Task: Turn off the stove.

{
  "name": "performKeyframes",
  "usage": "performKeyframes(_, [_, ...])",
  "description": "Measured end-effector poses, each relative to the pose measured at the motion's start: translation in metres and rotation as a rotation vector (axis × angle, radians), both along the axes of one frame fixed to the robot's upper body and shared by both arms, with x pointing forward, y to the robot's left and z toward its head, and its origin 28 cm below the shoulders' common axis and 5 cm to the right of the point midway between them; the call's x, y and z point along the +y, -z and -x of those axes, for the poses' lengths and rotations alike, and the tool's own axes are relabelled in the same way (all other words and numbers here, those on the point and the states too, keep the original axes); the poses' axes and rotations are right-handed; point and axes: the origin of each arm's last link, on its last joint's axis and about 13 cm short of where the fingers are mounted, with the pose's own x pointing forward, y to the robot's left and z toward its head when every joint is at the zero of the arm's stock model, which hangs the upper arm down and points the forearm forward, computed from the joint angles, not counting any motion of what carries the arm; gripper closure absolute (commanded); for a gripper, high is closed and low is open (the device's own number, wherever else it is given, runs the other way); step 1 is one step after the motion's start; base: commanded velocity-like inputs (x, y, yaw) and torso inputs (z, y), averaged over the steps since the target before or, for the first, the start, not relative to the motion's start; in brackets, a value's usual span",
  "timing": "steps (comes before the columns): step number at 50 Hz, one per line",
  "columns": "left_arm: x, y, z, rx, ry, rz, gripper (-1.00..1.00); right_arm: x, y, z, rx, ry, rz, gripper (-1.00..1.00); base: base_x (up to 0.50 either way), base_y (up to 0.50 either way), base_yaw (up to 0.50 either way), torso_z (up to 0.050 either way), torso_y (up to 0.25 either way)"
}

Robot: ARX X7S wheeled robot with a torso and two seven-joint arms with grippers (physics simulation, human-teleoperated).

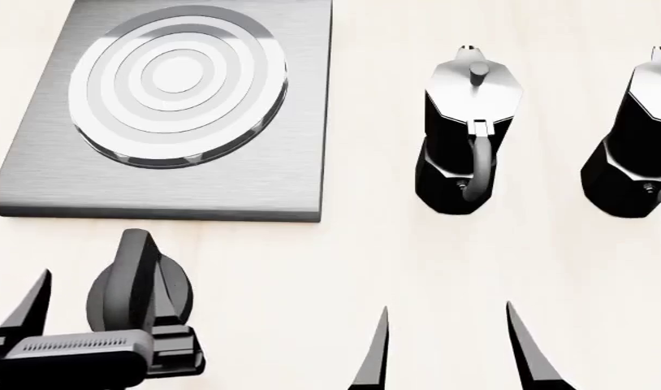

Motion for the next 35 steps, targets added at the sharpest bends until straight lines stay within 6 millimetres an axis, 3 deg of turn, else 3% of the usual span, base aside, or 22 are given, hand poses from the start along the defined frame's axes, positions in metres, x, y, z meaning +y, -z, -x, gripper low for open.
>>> performKeyframes(35, [0.0004,0.0081,-0.0051,0.030,-0.016,-0.027,-1.00,0.0003,-0.0006,-0.0001,0.001,-0.001,-0.003,-1.00,0.00,0.00,0.00,0.000,0.000])
